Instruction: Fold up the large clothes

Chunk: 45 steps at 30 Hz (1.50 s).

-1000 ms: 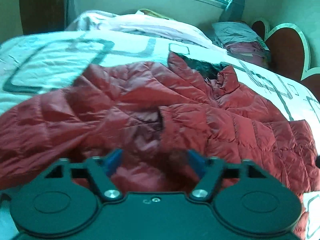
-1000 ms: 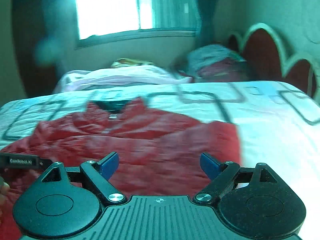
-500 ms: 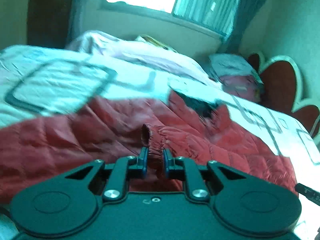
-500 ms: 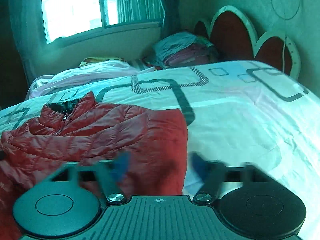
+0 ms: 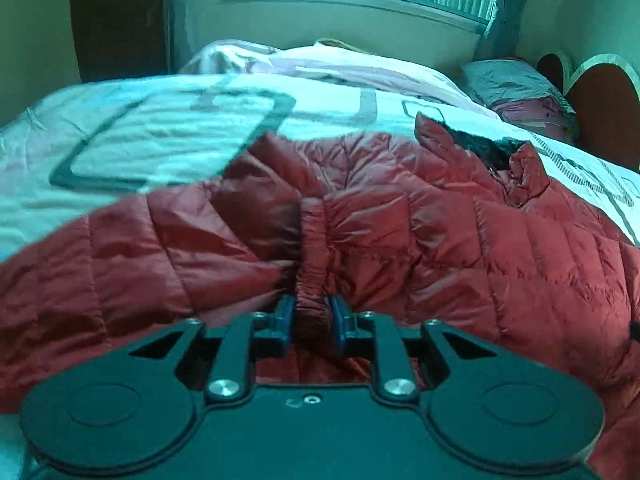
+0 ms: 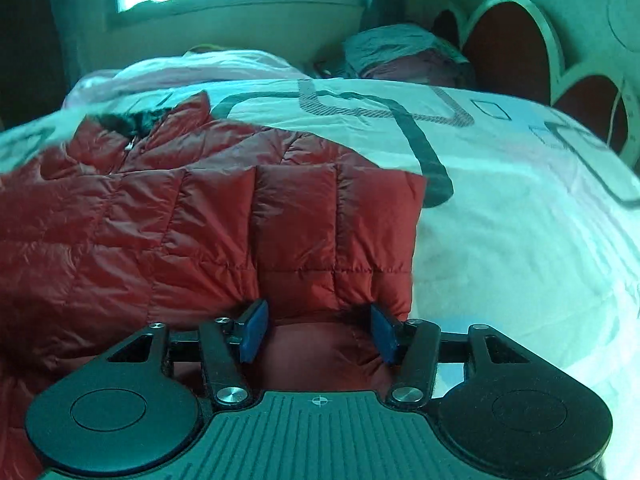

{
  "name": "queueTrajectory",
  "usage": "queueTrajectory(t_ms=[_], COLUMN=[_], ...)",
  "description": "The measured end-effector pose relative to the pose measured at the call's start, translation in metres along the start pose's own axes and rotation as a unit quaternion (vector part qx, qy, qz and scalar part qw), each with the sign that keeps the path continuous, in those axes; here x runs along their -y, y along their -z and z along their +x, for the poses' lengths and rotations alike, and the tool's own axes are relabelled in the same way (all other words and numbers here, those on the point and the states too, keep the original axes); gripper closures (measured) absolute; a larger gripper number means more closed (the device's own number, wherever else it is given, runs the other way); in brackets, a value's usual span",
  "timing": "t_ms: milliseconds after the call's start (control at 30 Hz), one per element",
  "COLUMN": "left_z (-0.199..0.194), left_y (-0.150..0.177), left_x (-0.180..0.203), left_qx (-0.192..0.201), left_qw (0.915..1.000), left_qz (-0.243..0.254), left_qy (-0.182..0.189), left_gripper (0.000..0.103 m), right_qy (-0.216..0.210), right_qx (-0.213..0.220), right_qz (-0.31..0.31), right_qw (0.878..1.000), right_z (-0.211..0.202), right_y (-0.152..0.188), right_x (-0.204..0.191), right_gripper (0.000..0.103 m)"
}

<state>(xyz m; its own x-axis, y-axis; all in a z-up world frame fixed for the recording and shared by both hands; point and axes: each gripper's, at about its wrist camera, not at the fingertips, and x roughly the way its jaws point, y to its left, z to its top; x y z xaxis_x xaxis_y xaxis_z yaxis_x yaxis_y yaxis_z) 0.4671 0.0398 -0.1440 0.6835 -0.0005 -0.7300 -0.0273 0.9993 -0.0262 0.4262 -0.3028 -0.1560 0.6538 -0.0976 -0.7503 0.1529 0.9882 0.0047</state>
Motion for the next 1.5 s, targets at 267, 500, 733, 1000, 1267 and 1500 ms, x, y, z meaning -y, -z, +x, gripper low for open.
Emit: queueTrajectory(t_ms=[267, 500, 733, 1000, 1267, 1500], left_z=[-0.022, 0.03, 0.038, 0.038, 0.04, 0.01], left_y=[-0.014, -0.02, -0.021, -0.021, -0.021, -0.021], left_x=[0.024, 0.033, 0.027, 0.032, 0.033, 0.017], left_qx=[0.054, -0.011, -0.031, -0.032, -0.032, -0.031], left_qw=[0.9979, 0.9997, 0.9994, 0.9992, 0.999, 0.9994], left_qz=[0.035, 0.017, 0.01, 0.016, 0.026, 0.007], left_qy=[0.001, -0.011, -0.014, -0.016, -0.018, -0.012], left_gripper=[0.043, 0.043, 0.037, 0.036, 0.036, 0.035], right_qy=[-0.02, 0.004, -0.001, 0.0, -0.053, -0.043], right_qx=[0.044, 0.025, 0.018, -0.01, 0.018, -0.005], right_qz=[0.01, -0.016, -0.014, -0.023, -0.033, -0.08], right_qw=[0.999, 1.0, 1.0, 1.0, 0.998, 0.996], right_z=[-0.004, 0.031, 0.038, 0.049, 0.003, 0.011], right_y=[-0.033, -0.043, -0.049, -0.049, -0.024, -0.014], right_x=[-0.008, -0.026, -0.023, -0.022, -0.044, -0.063], right_gripper=[0.049, 0.049, 0.049, 0.049, 0.049, 0.049])
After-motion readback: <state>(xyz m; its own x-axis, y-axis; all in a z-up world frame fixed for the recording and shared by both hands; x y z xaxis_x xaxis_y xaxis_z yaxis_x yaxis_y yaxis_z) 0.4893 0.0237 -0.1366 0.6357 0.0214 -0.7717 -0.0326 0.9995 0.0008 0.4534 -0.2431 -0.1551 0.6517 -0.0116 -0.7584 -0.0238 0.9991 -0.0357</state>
